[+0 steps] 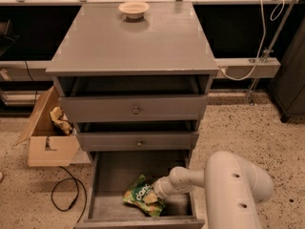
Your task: Pick green rice chip bag from bottom drawer and place on counter
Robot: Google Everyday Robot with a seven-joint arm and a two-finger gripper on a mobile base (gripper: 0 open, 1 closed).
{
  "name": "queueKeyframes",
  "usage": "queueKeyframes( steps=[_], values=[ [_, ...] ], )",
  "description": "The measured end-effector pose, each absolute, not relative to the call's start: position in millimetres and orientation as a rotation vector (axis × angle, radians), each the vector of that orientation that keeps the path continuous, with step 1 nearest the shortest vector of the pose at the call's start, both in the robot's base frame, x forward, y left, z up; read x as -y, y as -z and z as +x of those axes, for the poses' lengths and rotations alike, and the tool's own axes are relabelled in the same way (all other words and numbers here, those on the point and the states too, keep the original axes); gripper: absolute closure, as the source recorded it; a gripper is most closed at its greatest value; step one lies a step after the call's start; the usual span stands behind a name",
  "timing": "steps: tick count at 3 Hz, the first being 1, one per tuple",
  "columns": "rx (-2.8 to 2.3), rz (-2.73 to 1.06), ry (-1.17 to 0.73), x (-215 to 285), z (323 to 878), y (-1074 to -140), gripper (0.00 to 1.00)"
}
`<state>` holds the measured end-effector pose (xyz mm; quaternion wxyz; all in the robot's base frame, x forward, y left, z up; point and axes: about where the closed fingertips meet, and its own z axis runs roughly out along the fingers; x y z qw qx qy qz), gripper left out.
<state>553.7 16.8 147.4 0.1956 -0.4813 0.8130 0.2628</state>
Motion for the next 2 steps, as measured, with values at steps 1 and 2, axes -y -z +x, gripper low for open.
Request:
queueKeyframes(
  steps=[1, 2],
  values=[
    [-2.174, -1.38, -0.779, -19, 544, -179, 0.96],
    [-1.966, -1.388, -0.858, -11, 532, -240, 1.0]
  ],
)
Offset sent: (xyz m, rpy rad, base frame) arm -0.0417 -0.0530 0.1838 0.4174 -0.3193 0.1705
